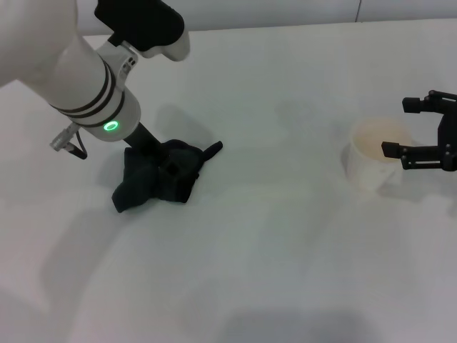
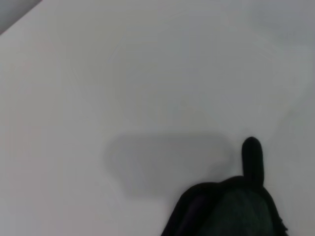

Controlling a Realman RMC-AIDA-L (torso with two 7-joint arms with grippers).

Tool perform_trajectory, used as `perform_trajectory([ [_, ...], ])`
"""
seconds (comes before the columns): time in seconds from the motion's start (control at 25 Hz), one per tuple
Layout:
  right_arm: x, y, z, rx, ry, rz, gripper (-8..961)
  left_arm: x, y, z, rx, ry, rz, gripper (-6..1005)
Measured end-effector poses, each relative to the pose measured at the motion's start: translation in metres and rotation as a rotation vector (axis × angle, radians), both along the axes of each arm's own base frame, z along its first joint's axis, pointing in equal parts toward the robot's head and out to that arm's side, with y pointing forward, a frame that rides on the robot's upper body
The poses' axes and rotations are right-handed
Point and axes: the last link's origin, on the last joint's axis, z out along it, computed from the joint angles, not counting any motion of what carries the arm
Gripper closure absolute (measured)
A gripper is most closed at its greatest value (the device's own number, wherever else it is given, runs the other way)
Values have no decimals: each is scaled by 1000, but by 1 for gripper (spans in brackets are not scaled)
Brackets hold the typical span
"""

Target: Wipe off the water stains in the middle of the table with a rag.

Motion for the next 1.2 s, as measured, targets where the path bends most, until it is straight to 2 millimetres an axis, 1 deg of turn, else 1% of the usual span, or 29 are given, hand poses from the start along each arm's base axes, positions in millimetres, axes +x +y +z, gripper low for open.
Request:
perform_trajectory([
  [0.08, 0, 0, 0, -2, 1, 1, 86, 1, 0, -1, -3, 1, -5, 427],
  [0.2, 0, -1, 0, -5, 2, 3, 85, 1, -1, -2, -6, 3, -11, 223],
  [0.4, 0, -1, 0, -7, 3, 2, 85, 4, -3, -5, -16, -12, -18, 106],
  [0.52, 0, -2, -1, -8, 4, 1, 85, 7, -3, -6, -18, -29, -24, 108],
  [0.6, 0, -2, -1, -10, 4, 2, 85, 12, -4, -6, -17, -50, -36, 110],
  [0.72, 0, -4, 0, -17, 6, 5, 85, 26, -4, 1, -1, -120, -67, 111],
  [1.0, -3, -5, -1, -28, 9, 17, 85, 51, 1, 29, 10, -485, -98, 111],
  [1.12, -4, -5, -1, -31, 9, 22, 85, 49, -2, 36, 3, -592, -102, 111],
  [1.2, -5, -5, 0, -34, 10, 25, 85, 44, -6, 41, 4, -669, -90, 111],
])
